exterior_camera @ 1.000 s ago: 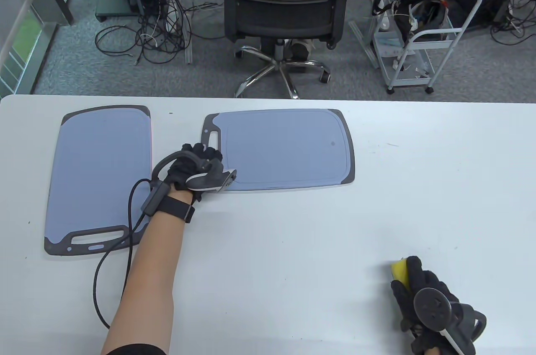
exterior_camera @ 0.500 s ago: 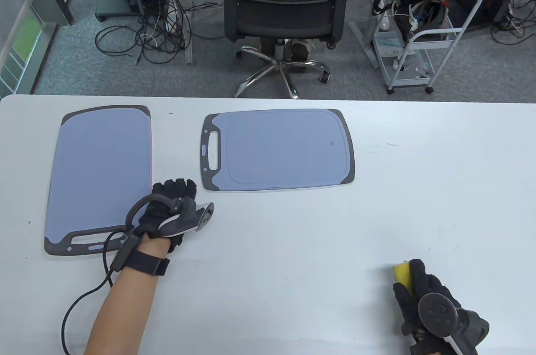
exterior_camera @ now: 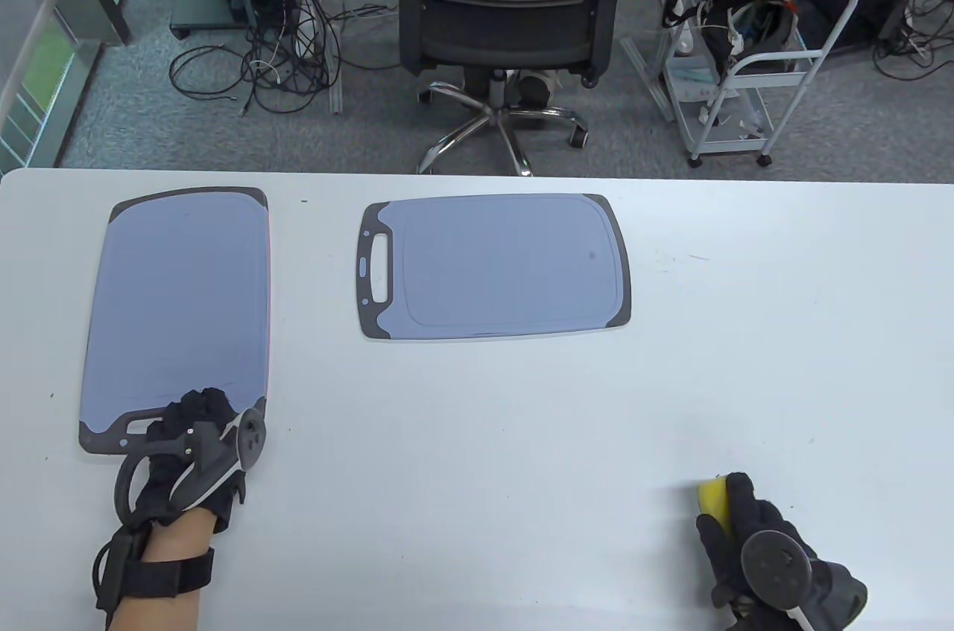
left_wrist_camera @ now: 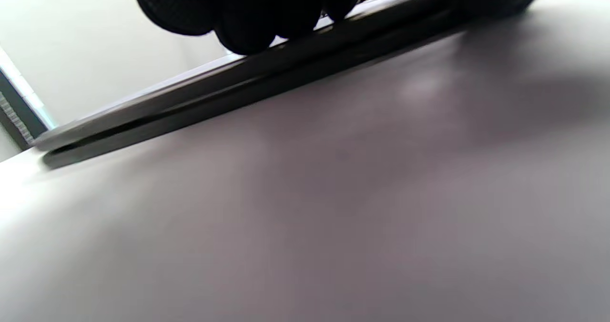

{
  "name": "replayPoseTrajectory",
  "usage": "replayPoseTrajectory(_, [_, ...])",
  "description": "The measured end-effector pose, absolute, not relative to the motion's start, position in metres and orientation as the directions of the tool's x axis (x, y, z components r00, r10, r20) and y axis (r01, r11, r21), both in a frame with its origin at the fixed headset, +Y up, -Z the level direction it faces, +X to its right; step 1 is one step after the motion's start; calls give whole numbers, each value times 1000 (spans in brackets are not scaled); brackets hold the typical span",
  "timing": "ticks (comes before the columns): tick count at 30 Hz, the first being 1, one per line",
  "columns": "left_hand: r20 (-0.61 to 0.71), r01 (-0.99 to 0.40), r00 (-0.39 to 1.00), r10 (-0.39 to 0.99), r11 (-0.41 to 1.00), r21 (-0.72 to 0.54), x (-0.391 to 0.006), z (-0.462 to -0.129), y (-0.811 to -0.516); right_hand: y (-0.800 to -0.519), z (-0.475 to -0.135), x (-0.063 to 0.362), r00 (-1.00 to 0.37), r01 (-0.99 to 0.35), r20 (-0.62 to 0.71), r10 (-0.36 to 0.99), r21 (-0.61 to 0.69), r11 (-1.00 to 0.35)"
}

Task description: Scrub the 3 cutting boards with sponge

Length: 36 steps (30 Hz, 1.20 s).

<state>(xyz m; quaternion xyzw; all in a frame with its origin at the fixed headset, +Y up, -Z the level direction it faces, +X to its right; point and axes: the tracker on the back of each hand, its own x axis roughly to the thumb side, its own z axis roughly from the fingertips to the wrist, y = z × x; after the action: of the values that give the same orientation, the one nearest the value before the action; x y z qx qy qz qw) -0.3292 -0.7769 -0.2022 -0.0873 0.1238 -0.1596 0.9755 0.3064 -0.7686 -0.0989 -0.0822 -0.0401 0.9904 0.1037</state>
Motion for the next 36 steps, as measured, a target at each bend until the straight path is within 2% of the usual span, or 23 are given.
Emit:
replayPoseTrajectory(2, [-261,228,922,-287,945,-237,-340,-200,-776,-770,-100,307,-964,-202,-155,215,-91,-975])
replayPoseTrajectory(5, [-246,140,949,-199,961,-239,-348,-203,-774,-770,-102,307,-965,-199,-155,210,-82,-977])
replayPoseTrajectory(6, [-217,131,957,-192,955,-267,-350,-204,-776,-770,-102,307,-965,-201,-155,212,-83,-976])
replayPoseTrajectory(10, [-176,125,972,-157,976,-178,-357,-204,-777,-767,-101,306,-962,-218,-142,231,-104,-970])
replayPoseTrajectory(15, [-131,122,981,-144,979,-160,-359,-204,-777,-768,-102,308,-960,-230,-140,244,-107,-967])
replayPoseTrajectory(17, [-121,50,991,-63,993,-105,-356,-204,-774,-768,-102,307,-960,-232,-138,245,-105,-967])
replayPoseTrajectory(19, [-120,0,993,7,999,52,-343,-204,-767,-767,-103,307,-961,-227,-135,241,-106,-968])
replayPoseTrajectory(22, [-104,15,994,13,963,269,-327,-203,-754,-767,-103,308,-963,-218,-137,232,-109,-970])
replayPoseTrajectory(24, [-84,-42,993,83,912,409,-322,-197,-746,-766,-103,308,-968,-197,-138,211,-109,-974])
replayPoseTrajectory(25, [-88,-78,988,129,895,439,-322,-195,-742,-766,-103,308,-966,-202,-138,217,-111,-973])
replayPoseTrajectory(28, [-33,-326,915,401,787,524,-334,-188,-733,-766,-104,308,-962,-221,-136,235,-114,-969])
replayPoseTrajectory(29, [-23,-367,891,454,748,553,-337,-186,-731,-766,-104,308,-964,-216,-135,230,-111,-970])
replayPoseTrajectory(31, [37,-514,769,639,582,630,-352,-179,-725,-766,-105,308,-964,-216,-135,229,-108,-970])
replayPoseTrajectory(33, [92,-643,608,788,422,639,-362,-177,-724,-766,-105,309,-962,-223,-136,238,-113,-968])
replayPoseTrajectory(35, [132,-718,480,867,302,627,-366,-175,-728,-766,-105,309,-961,-227,-137,241,-112,-968])
replayPoseTrajectory(36, [137,-729,461,877,286,622,-367,-176,-729,-766,-105,309,-961,-226,-138,240,-111,-968])
